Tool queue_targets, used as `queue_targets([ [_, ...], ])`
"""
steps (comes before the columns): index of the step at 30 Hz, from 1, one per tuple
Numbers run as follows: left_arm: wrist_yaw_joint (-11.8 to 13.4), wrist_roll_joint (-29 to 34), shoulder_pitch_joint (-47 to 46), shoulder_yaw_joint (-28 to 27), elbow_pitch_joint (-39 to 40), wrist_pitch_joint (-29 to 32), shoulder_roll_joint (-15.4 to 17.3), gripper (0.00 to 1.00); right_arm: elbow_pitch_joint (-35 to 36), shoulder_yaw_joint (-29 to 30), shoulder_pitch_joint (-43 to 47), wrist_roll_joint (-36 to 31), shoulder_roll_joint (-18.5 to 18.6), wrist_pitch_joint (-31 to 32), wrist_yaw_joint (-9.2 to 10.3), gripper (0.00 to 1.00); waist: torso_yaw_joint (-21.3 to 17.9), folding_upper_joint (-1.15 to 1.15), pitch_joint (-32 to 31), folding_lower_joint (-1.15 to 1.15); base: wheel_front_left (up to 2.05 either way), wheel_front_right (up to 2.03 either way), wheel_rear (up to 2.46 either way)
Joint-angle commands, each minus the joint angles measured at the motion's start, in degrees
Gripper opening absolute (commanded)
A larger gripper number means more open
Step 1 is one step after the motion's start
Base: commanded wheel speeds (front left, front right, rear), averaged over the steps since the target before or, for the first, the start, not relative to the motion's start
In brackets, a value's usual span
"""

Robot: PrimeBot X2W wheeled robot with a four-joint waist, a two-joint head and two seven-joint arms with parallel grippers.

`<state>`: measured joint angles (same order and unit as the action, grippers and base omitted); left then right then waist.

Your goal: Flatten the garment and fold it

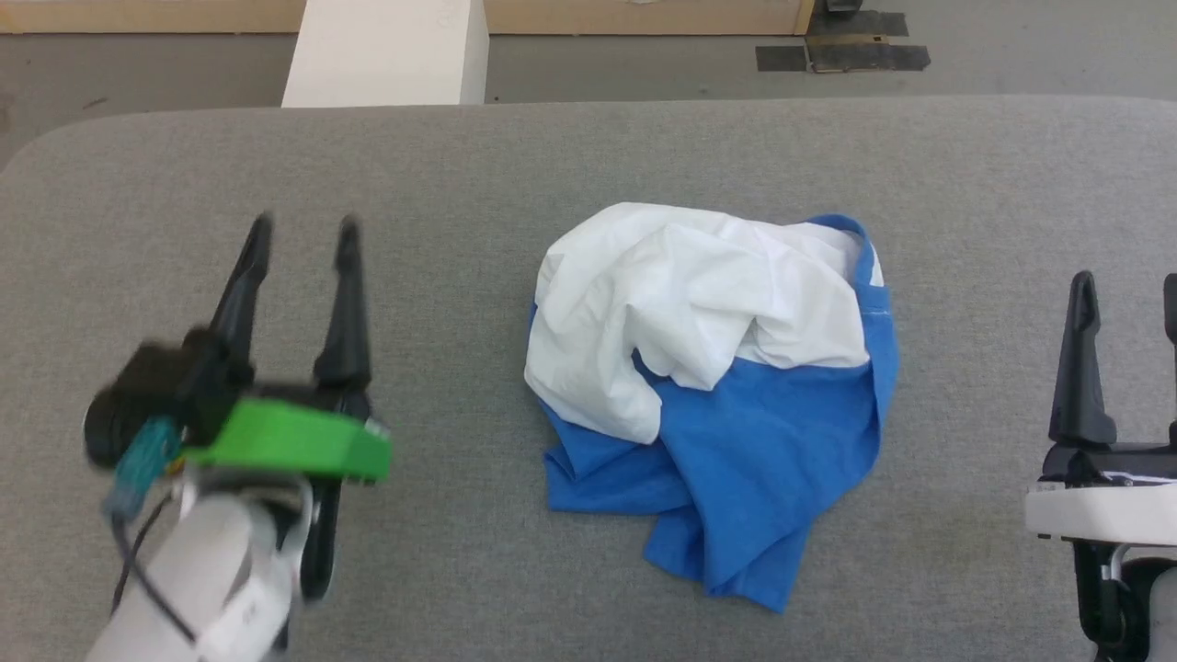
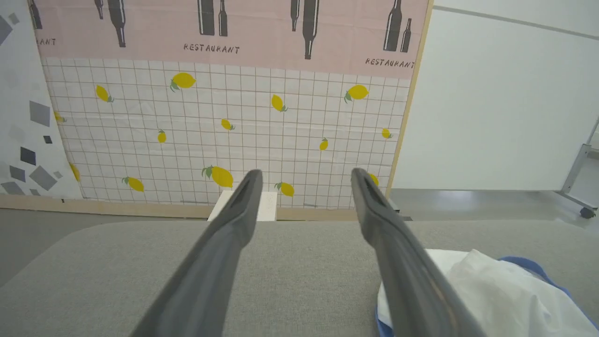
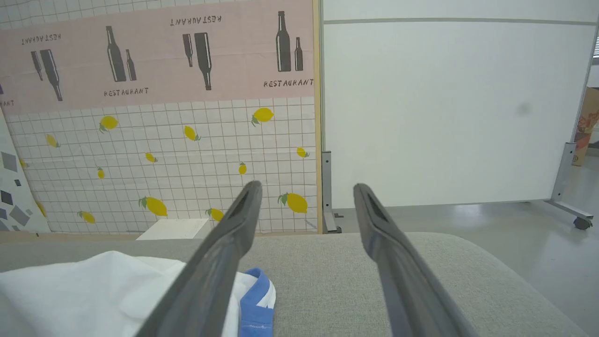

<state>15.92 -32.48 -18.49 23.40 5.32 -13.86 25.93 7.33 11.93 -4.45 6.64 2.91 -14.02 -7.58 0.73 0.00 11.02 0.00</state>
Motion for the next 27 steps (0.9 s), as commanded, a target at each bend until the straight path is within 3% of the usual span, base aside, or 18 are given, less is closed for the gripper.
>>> queue_targets([
  [1,1.5,1.5,3.7,-0.9,1.6,-0.6,0.2,1.0,-0.1,-0.2,0.8,0.2,0.0,0.3,0.09,1.0,0.1,0.0,0.1,0.0,0.0,0.0,0.0],
  [4,4.5,4.9,10.8,-4.1,4.8,-1.1,-0.2,1.0,-0.1,-1.2,1.5,0.3,0.0,0.7,0.09,1.0,0.1,0.0,0.5,0.0,0.0,0.0,0.0],
  [8,5.4,8.8,18.0,-8.4,8.2,-1.1,-4.5,1.0,0.0,-2.1,2.3,0.3,0.0,1.4,0.09,1.0,0.4,0.0,1.0,0.0,0.0,0.0,0.0],
  [16,-1.4,13.0,18.7,-11.6,7.0,-1.1,-11.1,1.0,2.5,-5.4,0.3,-0.8,0.0,7.4,0.09,1.0,2.1,0.0,3.4,0.0,0.0,0.0,0.0],
  [27,-9.1,16.5,15.2,-14.5,3.0,-1.1,-18.2,1.0,0.7,-3.9,-0.6,-2.9,0.0,38.4,0.09,1.0,7.0,0.0,9.2,0.0,0.0,0.0,0.0],
])
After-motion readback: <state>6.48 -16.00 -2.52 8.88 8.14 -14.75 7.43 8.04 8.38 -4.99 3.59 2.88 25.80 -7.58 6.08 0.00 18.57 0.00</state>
